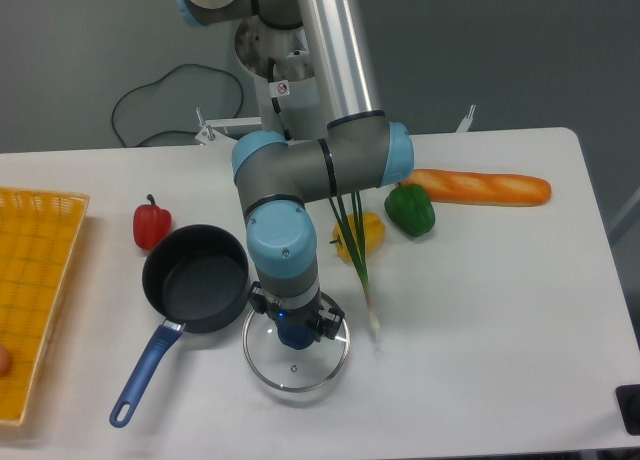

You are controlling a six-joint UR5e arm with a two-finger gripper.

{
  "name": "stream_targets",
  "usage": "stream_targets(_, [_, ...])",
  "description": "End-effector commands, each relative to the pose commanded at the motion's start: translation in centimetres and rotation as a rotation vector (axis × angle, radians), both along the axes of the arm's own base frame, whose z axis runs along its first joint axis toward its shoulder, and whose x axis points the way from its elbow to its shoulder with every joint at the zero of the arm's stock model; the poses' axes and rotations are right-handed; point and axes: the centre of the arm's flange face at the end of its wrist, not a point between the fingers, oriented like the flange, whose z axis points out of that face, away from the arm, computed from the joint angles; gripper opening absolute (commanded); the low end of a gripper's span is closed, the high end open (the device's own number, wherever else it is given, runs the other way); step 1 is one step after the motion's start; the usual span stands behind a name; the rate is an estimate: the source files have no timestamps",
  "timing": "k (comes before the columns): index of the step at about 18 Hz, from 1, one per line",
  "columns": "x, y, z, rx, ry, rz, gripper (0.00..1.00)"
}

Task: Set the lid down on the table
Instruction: 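Lower the glass lid flat onto the table beside the saucepan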

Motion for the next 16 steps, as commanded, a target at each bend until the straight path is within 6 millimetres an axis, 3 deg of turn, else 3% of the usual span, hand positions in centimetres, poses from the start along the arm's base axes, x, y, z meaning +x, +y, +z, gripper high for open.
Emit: stream_targets(16, [-0.7,0.6,-2.0,-0.014,-0.010,-0.003,0.59])
